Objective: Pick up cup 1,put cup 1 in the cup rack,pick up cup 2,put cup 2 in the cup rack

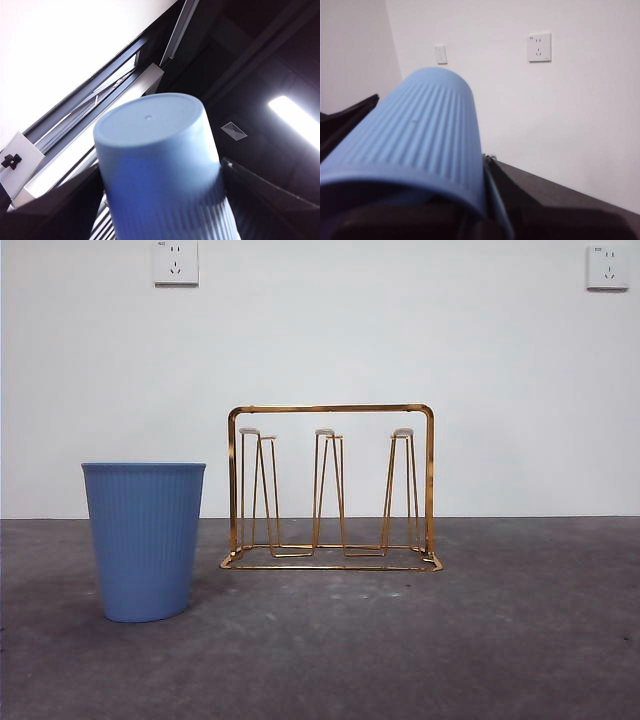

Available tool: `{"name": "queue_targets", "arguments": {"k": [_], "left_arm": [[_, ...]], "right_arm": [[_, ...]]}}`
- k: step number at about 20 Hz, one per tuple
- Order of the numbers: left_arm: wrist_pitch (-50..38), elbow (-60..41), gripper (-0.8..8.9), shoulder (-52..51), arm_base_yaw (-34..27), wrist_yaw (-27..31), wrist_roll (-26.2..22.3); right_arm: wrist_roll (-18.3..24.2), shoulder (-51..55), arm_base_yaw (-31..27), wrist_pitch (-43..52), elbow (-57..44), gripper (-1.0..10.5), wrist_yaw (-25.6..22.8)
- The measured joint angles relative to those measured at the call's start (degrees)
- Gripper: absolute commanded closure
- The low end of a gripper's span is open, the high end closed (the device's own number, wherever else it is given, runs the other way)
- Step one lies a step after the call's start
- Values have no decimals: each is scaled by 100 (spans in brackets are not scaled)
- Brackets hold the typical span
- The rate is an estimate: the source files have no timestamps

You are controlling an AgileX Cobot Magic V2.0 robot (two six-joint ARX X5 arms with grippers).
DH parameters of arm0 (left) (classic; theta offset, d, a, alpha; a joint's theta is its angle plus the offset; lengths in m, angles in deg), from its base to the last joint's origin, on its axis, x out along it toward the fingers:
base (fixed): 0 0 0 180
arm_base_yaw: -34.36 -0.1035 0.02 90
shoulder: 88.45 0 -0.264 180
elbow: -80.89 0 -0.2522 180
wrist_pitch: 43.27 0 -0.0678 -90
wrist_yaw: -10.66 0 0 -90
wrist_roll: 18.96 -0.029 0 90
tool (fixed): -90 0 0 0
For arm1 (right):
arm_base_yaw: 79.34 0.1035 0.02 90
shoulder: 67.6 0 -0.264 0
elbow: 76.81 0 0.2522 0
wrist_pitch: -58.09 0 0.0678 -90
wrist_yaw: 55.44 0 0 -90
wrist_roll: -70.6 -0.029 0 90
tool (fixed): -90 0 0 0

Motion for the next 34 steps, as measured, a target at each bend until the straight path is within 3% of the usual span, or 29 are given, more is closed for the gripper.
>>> {"name": "queue_targets", "arguments": {"k": [2, 7, 16, 23, 29, 34], "left_arm": [[17, 0, 822, 0, 0, -7, 4], [33, 0, 822, 7, 0, -28, -114], [-28, 0, 822, 9, -77, -81, -195], [57, 4, 822, 7, -334, -214, -295], [1169, 11, 821, -13, -382, -160, -1117], [2643, 111, 821, -13, -208, 623, -2535]], "right_arm": [[7, 0, 0, -74, 4, 935, -7], [7, 13, 0, -411, 13, 744, -26], [7, 269, 0, -1047, 2, 743, -74], [129, 758, -2, -2173, -2, 756, -238], [256, 1139, -2, -3563, -4, 757, -299], [396, 1362, -2, -4358, -11, 757, -463]]}}
